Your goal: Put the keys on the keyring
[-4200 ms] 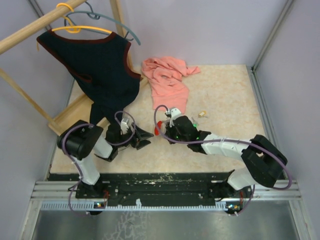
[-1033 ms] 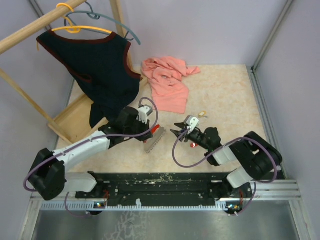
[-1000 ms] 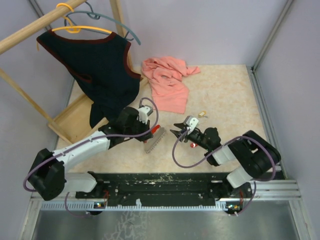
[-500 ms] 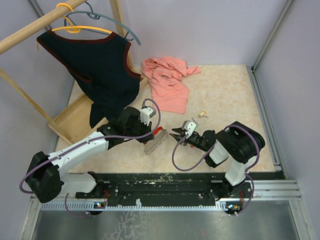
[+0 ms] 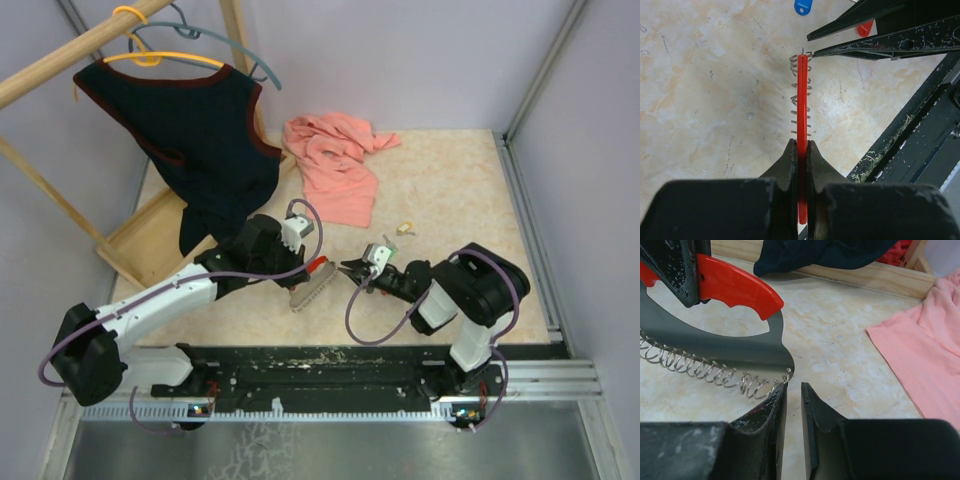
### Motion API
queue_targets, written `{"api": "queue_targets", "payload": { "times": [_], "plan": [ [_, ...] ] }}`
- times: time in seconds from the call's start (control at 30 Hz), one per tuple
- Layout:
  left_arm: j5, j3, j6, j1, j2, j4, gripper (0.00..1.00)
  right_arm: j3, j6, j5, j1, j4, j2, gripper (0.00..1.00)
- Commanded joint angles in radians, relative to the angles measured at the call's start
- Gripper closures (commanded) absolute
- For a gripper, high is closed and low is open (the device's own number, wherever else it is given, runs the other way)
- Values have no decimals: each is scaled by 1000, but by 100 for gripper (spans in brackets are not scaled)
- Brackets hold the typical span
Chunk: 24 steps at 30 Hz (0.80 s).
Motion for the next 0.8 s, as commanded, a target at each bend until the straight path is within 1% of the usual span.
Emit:
{"api": "queue_targets", "payload": {
  "times": [0.0,0.27,0.53,0.77],
  "plan": [
    [23,33,16,-10,-19,11,100,17,-13,-31,-5,94,3,82],
    [33,31,14,-13,-18,19,100,22,-23,-37,2,76,4,82],
    [37,32,15,-19,-19,19,100,27,-34,-34,8,61,5,85],
    [2,42,18,-20,-20,3,100,25,-66,-61,18,12,-19,85]
  ]
}}
